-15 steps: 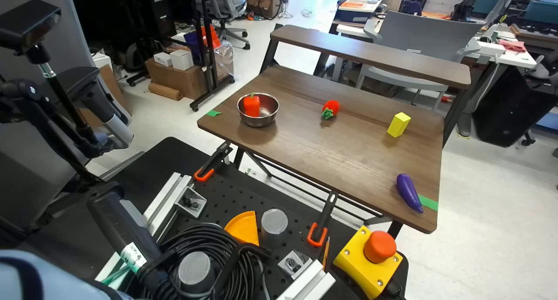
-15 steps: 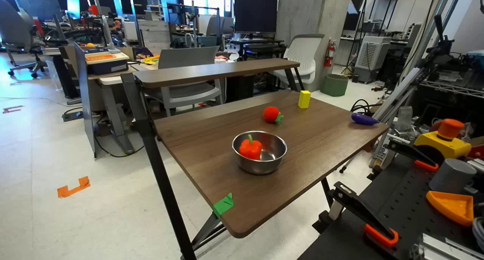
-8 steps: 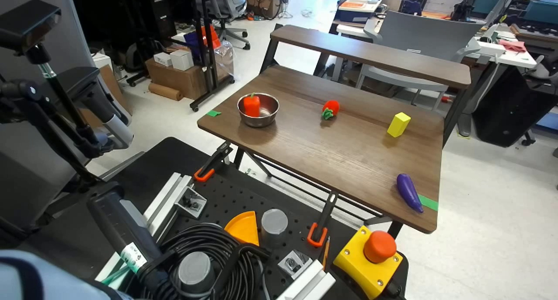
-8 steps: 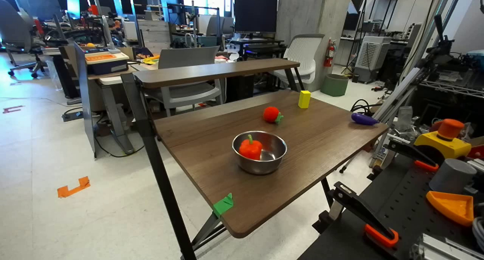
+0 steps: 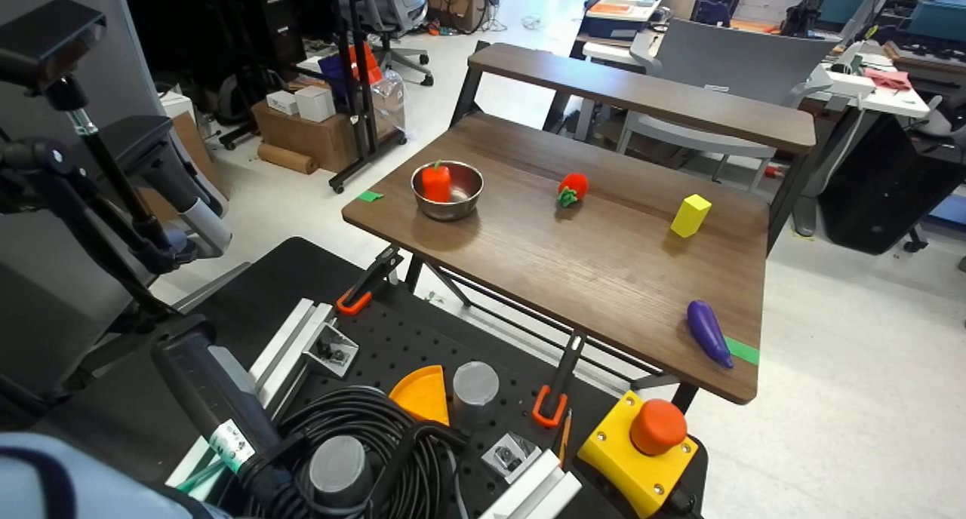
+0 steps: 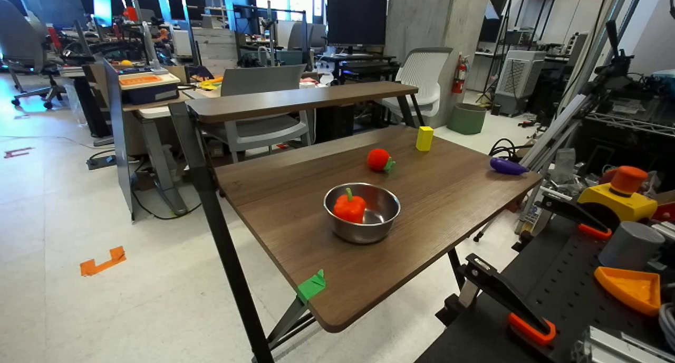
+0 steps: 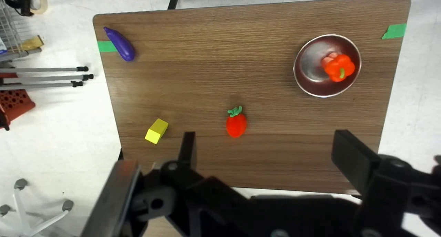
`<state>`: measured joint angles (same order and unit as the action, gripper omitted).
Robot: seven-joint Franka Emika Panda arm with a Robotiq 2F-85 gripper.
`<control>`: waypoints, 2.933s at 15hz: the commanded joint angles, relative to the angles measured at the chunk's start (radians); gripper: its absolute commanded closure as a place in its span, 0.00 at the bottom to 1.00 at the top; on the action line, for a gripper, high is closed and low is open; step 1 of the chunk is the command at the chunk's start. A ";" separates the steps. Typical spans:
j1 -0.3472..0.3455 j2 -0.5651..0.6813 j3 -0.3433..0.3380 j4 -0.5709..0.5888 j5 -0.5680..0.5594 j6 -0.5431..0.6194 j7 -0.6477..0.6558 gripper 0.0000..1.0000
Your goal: Pick the red object and move it to the bottom on the table
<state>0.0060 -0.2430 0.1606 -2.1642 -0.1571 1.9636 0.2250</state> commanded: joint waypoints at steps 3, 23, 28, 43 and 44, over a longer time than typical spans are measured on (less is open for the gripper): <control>0.008 0.195 -0.049 0.065 -0.048 0.142 -0.074 0.00; -0.001 0.994 -0.141 0.607 0.123 0.219 -0.143 0.00; -0.002 1.119 -0.150 0.751 0.143 0.123 -0.131 0.00; 0.028 1.146 -0.152 0.850 0.112 -0.073 -0.165 0.99; 0.031 1.120 -0.149 0.816 0.111 -0.070 -0.182 0.96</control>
<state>0.0221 0.9869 0.0089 -1.2270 -0.0372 1.9037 0.0893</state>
